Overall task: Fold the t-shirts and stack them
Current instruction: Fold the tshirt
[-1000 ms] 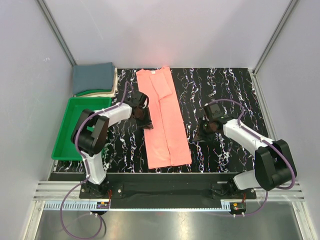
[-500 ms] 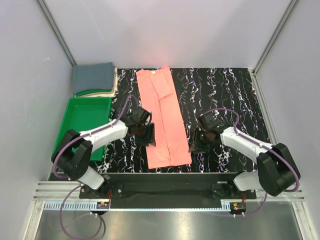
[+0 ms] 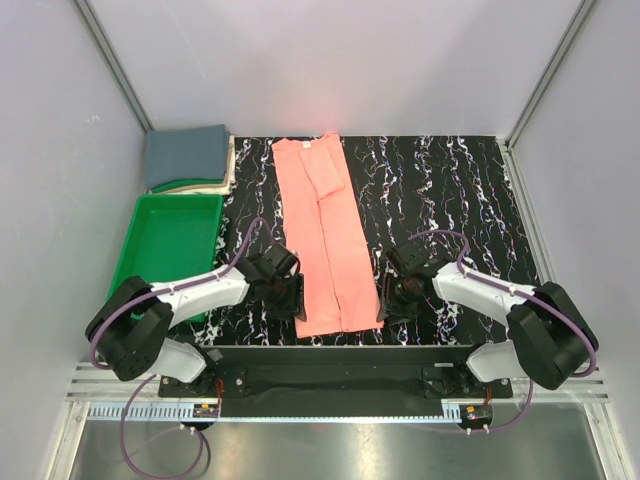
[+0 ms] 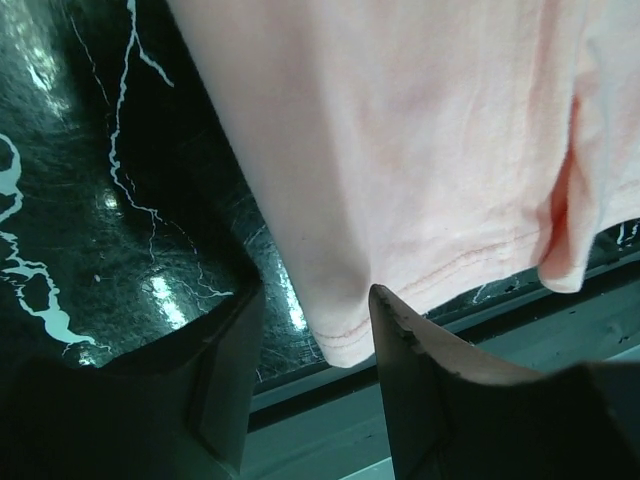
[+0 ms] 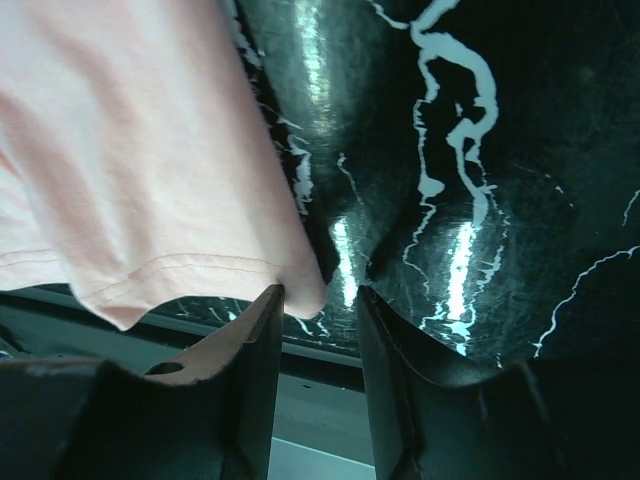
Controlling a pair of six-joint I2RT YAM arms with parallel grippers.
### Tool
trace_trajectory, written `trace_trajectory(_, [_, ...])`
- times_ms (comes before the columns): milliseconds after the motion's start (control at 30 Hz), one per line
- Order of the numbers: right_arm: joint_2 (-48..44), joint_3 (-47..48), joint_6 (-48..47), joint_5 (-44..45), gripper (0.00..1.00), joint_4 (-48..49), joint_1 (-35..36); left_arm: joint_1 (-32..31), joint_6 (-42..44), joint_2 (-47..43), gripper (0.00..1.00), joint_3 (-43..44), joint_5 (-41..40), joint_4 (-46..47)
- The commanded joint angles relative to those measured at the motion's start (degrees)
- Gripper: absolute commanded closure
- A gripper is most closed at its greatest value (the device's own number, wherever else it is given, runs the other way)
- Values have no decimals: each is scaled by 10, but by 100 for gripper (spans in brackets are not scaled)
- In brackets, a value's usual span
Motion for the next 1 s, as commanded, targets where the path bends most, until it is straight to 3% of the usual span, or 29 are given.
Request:
trace_trajectory(0, [3, -13, 14, 20, 58, 27, 5, -3, -20, -4, 51, -23, 17, 58])
trace_trajectory(133, [9, -15, 8, 13, 60, 37, 6, -4, -28, 2, 63, -38, 26, 73])
trace_trajectory(167, [10, -15, 7, 14, 63, 38, 5, -5, -29, 3, 69, -39, 24, 73])
trace_trajectory(200, [9, -15, 7, 15, 65, 37, 5, -4, -29, 1, 82, -40, 21, 72])
trace_trajectory(267, [3, -20, 7, 13, 71, 37, 6, -5, -30, -2, 95, -43, 18, 68])
trace_trajectory(300, [0, -22, 7, 14, 79, 38, 6, -4, -32, -4, 100, -43, 7, 60])
trace_trajectory(433, [-15, -32, 7, 24, 99, 36, 6, -4, -34, -10, 100, -44, 1, 56])
trace_trajectory(700, [-10, -35, 21, 37, 100, 41, 6, -5, -30, -14, 100, -47, -27, 31])
trace_trajectory(967, [-46, -43, 49, 12, 97, 54, 7, -4, -22, -35, 87, -38, -41, 3])
